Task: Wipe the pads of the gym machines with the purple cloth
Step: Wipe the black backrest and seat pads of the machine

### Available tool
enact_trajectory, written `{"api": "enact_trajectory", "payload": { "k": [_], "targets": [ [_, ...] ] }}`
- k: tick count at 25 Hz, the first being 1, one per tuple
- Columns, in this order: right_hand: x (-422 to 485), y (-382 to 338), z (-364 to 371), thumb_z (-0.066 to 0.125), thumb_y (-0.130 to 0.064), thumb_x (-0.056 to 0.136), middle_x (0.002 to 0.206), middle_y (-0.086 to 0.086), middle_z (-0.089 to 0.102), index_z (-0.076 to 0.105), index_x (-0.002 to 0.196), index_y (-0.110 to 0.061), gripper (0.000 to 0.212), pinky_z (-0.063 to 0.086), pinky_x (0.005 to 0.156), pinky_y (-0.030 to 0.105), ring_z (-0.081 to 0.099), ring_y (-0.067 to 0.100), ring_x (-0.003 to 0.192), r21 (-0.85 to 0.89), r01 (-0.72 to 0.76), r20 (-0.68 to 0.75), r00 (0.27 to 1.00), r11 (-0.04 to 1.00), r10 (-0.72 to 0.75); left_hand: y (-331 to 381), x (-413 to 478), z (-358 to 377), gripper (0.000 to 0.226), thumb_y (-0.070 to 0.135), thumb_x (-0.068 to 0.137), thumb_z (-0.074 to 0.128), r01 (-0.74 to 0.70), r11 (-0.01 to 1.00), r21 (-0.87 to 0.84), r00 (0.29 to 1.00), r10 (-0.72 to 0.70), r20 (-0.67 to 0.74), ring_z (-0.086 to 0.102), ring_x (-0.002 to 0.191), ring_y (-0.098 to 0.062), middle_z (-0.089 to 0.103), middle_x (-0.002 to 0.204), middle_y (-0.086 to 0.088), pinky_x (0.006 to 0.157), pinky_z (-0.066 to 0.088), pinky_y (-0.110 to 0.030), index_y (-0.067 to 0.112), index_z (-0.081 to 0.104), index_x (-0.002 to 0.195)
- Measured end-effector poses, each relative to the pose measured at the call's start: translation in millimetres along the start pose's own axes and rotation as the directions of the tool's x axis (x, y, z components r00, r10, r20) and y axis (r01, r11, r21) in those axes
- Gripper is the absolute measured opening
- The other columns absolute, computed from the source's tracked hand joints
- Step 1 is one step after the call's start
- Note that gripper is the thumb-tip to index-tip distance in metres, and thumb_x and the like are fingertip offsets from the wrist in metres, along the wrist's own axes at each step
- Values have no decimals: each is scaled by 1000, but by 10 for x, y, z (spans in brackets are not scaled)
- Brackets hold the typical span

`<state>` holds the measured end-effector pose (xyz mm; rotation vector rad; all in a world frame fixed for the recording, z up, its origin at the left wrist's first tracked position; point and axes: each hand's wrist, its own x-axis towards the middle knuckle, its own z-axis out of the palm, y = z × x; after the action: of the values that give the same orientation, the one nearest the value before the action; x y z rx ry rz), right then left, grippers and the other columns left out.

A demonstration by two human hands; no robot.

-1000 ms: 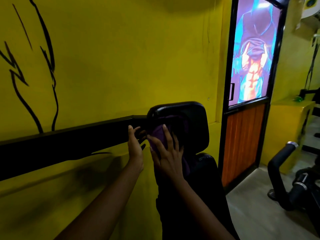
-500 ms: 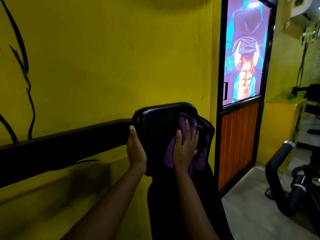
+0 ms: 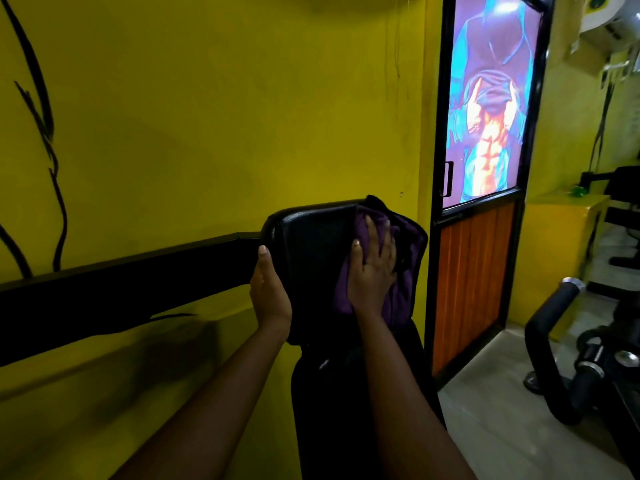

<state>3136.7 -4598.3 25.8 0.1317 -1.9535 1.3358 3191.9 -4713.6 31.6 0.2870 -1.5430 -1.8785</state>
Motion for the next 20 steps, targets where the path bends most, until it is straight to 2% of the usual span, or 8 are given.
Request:
{"api": "enact_trajectory", "payload": {
  "k": [3, 6, 9, 11, 13, 15, 18, 20],
  "targets": [
    [-92, 26, -37, 39, -32, 98, 157, -1, 15, 28, 144, -34, 47, 18, 109, 47, 14, 24, 143, 30, -249, -66, 966, 968, 250, 44, -42, 14, 63, 63, 92, 29, 3, 1000, 27, 1000, -3, 3, 48, 126, -27, 50, 139, -7, 104, 42, -46, 23, 47, 137],
    [-329, -33, -173, 43, -19, 96, 152, 3, 29, 34, 142, -31, 48, 23, 102, 33, 30, 31, 131, 52, -386, -47, 920, 921, 388, 134, -102, -28, 58, 57, 95, 26, 11, 999, 51, 998, -14, 62, 43, 130, -28, 45, 143, -6, 104, 38, -37, 24, 41, 141],
    [-581, -4, -385, 43, -12, 92, 136, 11, 50, 43, 137, -27, 48, 35, 100, 44, 47, 33, 113, 113, -276, 91, 959, 954, 267, 163, -208, -177, 57, 56, 96, 28, 71, 996, 52, 988, -78, 134, 41, 131, -30, 43, 144, -7, 104, 38, -40, 25, 36, 142],
    [-731, -27, -556, 41, -20, 88, 127, 14, 56, 46, 136, -24, 48, 42, 95, 49, 55, 31, 104, 152, -230, 133, 968, 961, 210, 141, -348, -292, 53, 50, 97, 31, 105, 993, 56, 989, -110, 101, 44, 129, -30, 45, 142, -8, 97, 39, -36, 21, 36, 141],
    [-868, -94, -742, 40, -23, 91, 123, 17, 58, 46, 135, -23, 45, 45, 86, 39, 57, 28, 95, 203, -254, 163, 961, 946, 223, 127, -549, -403, 50, 44, 99, 32, 129, 988, 79, 991, -132, 30, 45, 127, -29, 45, 141, -10, 91, 38, -33, 16, 37, 141],
    [-1045, -142, -979, 41, -13, 97, 127, 17, 55, 45, 136, -19, 40, 42, 83, 30, 56, 23, 102, 241, -280, 180, 954, 930, 240, 71, -823, -522, 48, 38, 100, 34, 131, 984, 120, 991, -127, -39, 45, 126, -29, 44, 142, -12, 89, 34, -29, 12, 37, 141],
    [-1309, -71, -1376, 40, -9, 98, 135, 11, 51, 45, 137, -16, 40, 37, 89, 19, 49, 11, 110, 234, -277, 237, 946, 932, 221, -100, -1347, -630, 46, 34, 101, 35, 157, 972, 172, 987, -148, -60, 43, 129, -27, 42, 145, -11, 88, 31, -23, 11, 38, 141],
    [-1541, 26, -1624, 40, -8, 98, 137, 8, 50, 44, 137, -14, 40, 34, 93, 15, 47, 12, 117, 230, -291, 269, 936, 929, 226, -250, -1653, -682, 46, 35, 101, 34, 184, 963, 195, 983, -180, -38, 43, 129, -26, 44, 144, -9, 88, 31, -23, 11, 40, 140]
  ]
}}
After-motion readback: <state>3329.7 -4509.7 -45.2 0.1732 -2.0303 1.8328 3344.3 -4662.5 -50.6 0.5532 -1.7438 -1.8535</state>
